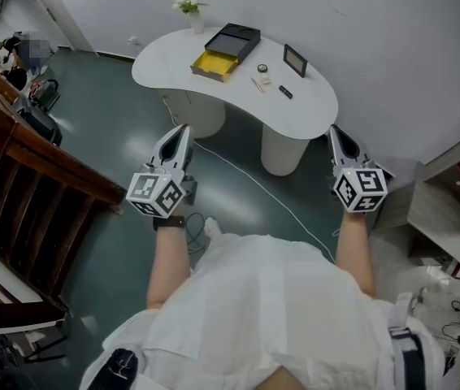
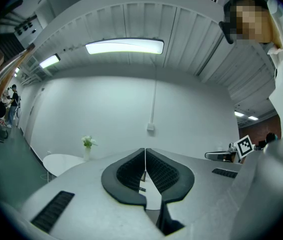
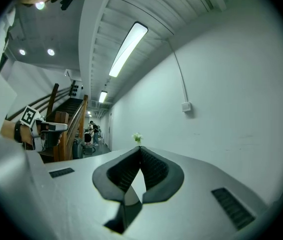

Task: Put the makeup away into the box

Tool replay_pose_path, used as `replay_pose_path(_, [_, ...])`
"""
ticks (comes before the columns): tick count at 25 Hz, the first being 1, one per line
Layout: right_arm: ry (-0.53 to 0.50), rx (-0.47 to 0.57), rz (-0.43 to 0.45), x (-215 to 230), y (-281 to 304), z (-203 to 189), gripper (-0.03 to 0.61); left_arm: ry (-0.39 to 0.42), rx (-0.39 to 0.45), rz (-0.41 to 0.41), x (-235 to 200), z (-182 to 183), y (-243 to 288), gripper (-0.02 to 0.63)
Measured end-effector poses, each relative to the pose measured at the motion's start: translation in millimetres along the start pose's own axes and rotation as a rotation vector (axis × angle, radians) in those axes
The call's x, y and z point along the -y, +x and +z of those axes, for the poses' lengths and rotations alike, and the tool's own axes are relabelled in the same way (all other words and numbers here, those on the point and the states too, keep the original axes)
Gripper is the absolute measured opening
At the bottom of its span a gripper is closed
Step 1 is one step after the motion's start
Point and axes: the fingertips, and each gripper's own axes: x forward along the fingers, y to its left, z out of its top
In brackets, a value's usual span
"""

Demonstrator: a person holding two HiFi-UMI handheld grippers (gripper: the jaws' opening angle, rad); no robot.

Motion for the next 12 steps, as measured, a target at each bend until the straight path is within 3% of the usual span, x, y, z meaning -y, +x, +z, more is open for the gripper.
replay_pose_path(12, [-0.003,-0.014,-0.006,0.8,-7.8,-5.4,0.009,-0.005,-0.001,-0.027,7.1,-2.3,-1.4,0.018])
